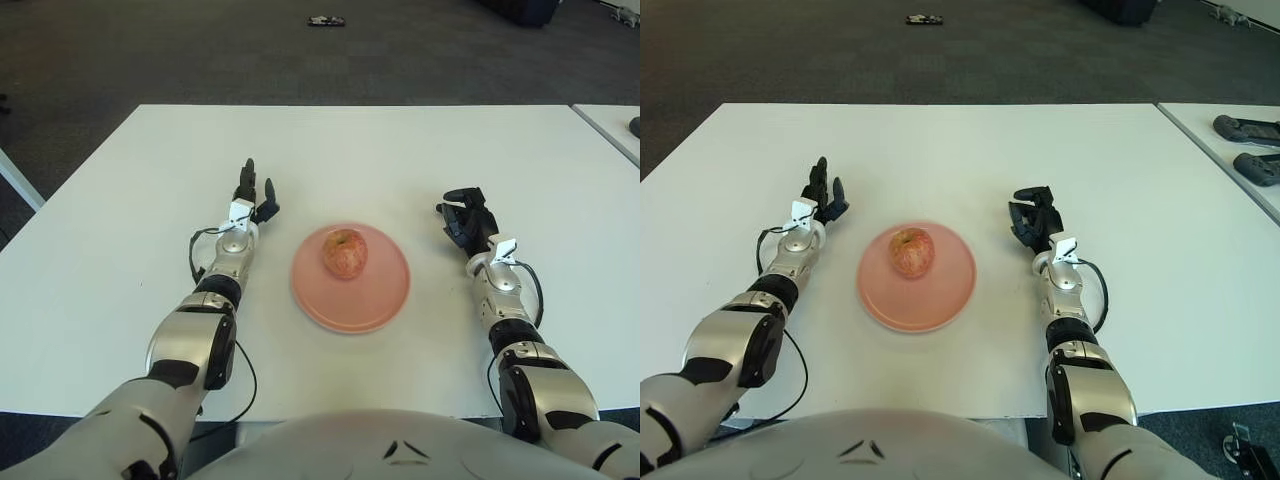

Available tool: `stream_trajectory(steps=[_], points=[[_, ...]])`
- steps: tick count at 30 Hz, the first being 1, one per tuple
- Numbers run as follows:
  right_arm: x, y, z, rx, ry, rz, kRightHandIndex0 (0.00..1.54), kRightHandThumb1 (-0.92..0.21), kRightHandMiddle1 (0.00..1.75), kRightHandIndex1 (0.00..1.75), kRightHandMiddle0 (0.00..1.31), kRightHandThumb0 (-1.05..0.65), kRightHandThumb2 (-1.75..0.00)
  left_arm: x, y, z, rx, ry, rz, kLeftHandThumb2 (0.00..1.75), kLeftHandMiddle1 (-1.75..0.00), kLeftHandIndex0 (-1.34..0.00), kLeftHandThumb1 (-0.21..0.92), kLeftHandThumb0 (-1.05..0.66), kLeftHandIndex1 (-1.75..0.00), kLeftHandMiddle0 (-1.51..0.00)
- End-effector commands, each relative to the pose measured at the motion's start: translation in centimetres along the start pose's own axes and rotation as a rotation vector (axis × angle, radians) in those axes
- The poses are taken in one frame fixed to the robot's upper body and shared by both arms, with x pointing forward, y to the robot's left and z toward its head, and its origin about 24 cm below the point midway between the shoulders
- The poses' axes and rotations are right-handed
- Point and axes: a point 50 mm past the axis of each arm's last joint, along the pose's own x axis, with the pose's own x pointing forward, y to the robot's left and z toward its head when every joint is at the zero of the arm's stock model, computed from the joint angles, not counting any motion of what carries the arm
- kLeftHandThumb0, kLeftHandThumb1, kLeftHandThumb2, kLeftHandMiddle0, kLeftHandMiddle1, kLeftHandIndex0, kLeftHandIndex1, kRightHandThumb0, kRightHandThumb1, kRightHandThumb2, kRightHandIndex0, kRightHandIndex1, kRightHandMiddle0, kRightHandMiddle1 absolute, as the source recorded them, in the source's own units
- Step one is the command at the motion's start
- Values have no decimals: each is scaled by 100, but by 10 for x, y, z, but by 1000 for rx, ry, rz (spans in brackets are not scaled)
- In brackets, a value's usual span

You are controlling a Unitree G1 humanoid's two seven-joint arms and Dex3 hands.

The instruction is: Put the apple into the plate.

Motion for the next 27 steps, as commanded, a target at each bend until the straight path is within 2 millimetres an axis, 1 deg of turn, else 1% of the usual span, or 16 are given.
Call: stream_trajectory(steps=[1, 5, 10, 21, 22, 23, 27], points=[[-20, 6, -32, 17, 160, 9, 34, -92, 169, 123, 25, -35, -47, -7, -1, -11, 12, 39, 1, 88, 0, 0, 92, -97, 0, 0], [-20, 6, -32, 17, 160, 9, 34, -92, 169, 123, 25, -35, -47, -14, -2, -21, -13, 77, -3, 88, 0, 0, 92, -96, 0, 0], [-20, 6, -32, 17, 159, 9, 34, -92, 169, 123, 25, -35, -47, -18, -3, -26, -34, 96, -16, 90, 0, 0, 92, -96, 0, 0], [-19, 6, -32, 17, 158, 10, 34, -92, 169, 123, 25, -35, -47, -22, -4, -21, -41, 37, -36, 92, -1, -1, 92, -97, 0, -1], [-19, 6, -32, 17, 158, 10, 34, -92, 169, 123, 25, -35, -47, -23, -5, -21, -42, 31, -29, 92, -2, -3, 92, -96, -2, -3], [-20, 6, -32, 17, 158, 10, 34, -92, 169, 123, 25, -35, -47, -23, -5, -21, -43, 28, -24, 91, -2, -2, 92, -95, -10, -5], [-20, 5, -32, 17, 157, 9, 34, -92, 169, 123, 25, -35, -47, -28, -10, -23, -66, 19, 2, 89, -5, 0, 92, -92, -29, -12]])
